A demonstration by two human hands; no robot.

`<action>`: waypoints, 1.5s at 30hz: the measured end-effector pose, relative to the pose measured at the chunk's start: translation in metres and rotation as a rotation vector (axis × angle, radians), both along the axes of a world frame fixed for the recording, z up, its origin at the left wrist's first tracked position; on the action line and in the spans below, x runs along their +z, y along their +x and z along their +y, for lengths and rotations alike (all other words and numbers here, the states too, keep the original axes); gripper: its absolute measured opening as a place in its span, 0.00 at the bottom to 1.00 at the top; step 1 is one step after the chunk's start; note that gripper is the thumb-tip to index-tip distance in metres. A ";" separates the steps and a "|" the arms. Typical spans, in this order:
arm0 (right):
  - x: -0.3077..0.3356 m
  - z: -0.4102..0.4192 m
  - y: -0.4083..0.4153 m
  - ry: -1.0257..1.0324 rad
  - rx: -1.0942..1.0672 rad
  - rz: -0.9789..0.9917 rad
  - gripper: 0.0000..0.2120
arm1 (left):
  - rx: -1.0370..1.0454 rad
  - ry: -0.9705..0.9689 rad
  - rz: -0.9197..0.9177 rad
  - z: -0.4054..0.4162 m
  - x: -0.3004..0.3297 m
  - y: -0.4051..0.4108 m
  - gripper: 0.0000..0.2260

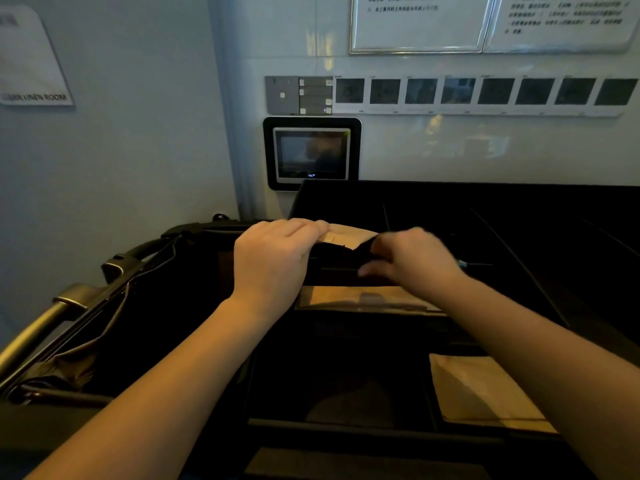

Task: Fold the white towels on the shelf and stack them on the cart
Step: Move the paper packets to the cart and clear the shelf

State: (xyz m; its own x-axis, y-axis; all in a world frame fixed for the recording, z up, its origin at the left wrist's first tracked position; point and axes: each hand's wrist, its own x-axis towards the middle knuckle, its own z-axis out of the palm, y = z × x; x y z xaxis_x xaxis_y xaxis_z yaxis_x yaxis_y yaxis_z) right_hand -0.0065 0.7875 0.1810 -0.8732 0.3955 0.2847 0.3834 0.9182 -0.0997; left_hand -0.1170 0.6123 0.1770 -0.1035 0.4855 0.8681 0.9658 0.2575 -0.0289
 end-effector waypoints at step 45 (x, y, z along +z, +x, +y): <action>0.009 -0.130 0.082 0.481 0.299 0.378 0.10 | -0.324 -0.345 -0.109 -0.076 0.034 0.035 0.14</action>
State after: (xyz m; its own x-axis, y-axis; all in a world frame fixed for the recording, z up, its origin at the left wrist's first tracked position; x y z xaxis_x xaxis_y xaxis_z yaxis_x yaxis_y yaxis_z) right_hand 0.0752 0.6577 0.1896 -0.7312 -0.0941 0.6757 0.1255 0.9550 0.2687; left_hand -0.0821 0.5365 0.2109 0.0189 0.7653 0.6434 0.9969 -0.0633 0.0460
